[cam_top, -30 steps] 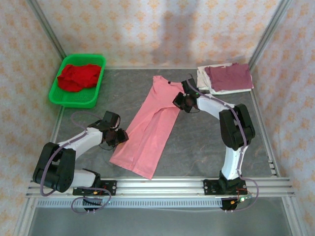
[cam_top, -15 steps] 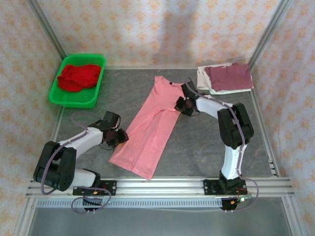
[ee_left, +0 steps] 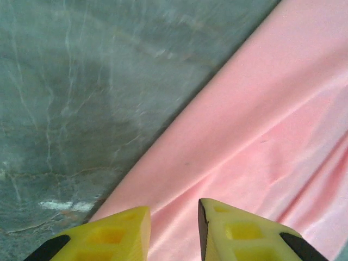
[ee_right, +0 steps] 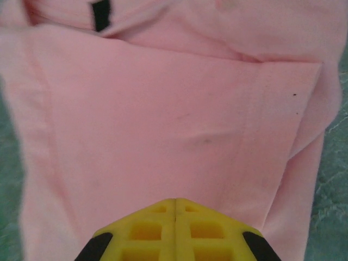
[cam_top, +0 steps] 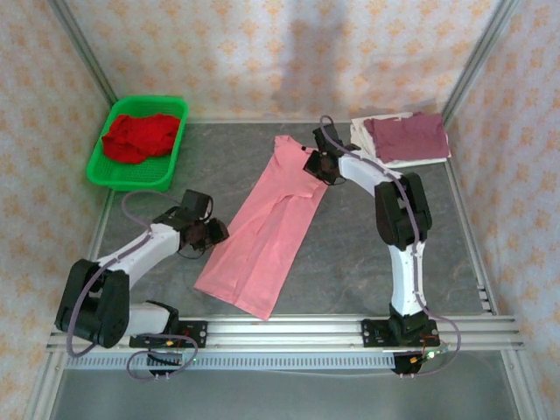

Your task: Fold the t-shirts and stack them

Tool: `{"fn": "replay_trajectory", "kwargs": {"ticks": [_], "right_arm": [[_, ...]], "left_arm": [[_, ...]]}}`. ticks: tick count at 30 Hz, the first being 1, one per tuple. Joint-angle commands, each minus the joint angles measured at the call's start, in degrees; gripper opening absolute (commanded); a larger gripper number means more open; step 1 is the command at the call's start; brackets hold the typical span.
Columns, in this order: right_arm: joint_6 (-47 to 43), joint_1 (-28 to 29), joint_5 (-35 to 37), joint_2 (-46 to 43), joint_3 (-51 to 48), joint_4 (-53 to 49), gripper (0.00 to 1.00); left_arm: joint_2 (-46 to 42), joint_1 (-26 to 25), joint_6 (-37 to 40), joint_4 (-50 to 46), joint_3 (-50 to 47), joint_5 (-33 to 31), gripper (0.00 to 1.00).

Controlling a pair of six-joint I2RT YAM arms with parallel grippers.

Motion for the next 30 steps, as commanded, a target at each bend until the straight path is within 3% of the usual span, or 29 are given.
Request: {"fn": "replay_trajectory", "kwargs": {"ticks": [1, 8, 12, 19, 22, 25, 30], "right_arm": [[-0.1, 0.4, 3.4, 3.6, 3.8, -4.3, 0.00], [2.4, 0.4, 4.9, 9.2, 7.3, -4.2, 0.00], [3.2, 0.4, 2.8, 16.4, 15.0, -4.5, 0.00], [8.8, -0.9, -4.4, 35.1, 46.3, -6.5, 0.00], [11.3, -1.6, -9.5, 42.2, 60.6, -1.6, 0.00], [12.1, -2.5, -13.7, 40.8, 62.9, 3.5, 0.00], [3.2, -2.2, -17.7, 27.6, 56.8, -1.9, 0.00]], "left_arm": [[-3.2, -0.5, 0.5, -0.8, 3.3, -3.9, 0.29], [-4.0, -0.5, -0.7, -0.1, 5.1, -4.9, 0.30], [-4.2, -0.4, -1.3, 1.3, 4.8, -5.1, 0.30], [-4.7, -0.5, 0.1, 1.1, 4.7, -6.0, 0.33], [-3.0, -0.5, 0.7, 2.5, 4.2, -4.7, 0.33], [-1.1, -0.4, 1.7, 4.1, 3.9, -1.6, 0.34], [-1.0, -0.6, 3.9, 4.4, 2.6, -0.8, 0.35]]}}
